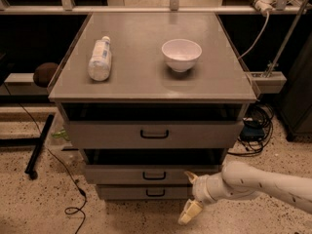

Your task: Close middle drawer

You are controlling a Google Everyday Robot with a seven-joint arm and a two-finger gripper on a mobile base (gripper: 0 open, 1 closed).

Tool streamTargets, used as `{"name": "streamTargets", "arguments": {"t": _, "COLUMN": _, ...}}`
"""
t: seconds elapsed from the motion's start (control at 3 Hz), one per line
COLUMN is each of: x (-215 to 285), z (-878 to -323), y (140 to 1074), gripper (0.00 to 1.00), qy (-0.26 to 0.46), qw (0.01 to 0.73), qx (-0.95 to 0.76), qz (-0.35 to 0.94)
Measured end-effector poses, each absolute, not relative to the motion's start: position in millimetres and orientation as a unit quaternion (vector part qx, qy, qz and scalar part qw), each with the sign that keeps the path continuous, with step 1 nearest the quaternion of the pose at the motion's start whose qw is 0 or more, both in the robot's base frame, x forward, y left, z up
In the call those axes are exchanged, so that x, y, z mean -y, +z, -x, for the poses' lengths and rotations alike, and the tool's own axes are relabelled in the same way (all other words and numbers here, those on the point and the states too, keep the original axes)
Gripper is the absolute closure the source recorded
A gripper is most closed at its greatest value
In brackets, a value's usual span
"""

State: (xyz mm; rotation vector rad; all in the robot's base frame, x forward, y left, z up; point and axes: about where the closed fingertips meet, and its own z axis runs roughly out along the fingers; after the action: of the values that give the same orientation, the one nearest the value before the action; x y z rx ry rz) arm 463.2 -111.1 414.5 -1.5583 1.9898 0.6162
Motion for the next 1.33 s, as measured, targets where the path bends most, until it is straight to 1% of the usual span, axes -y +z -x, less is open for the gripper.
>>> {"name": "streamTargets", "arguments": {"t": 0.33, "x": 102.8, "z": -461.4, "y": 413.1, "gripper": 0.00, "qy": 0.231, "qw": 0.278, "qx": -0.732, "qz": 0.577}}
{"name": "streamTargets", "arguments": {"t": 1.33, "x": 103.8, "z": -494.7, "y": 406.0, "gripper": 0.00, "qy": 0.210, "qw": 0.343, "qx": -0.737, "qz": 0.544}}
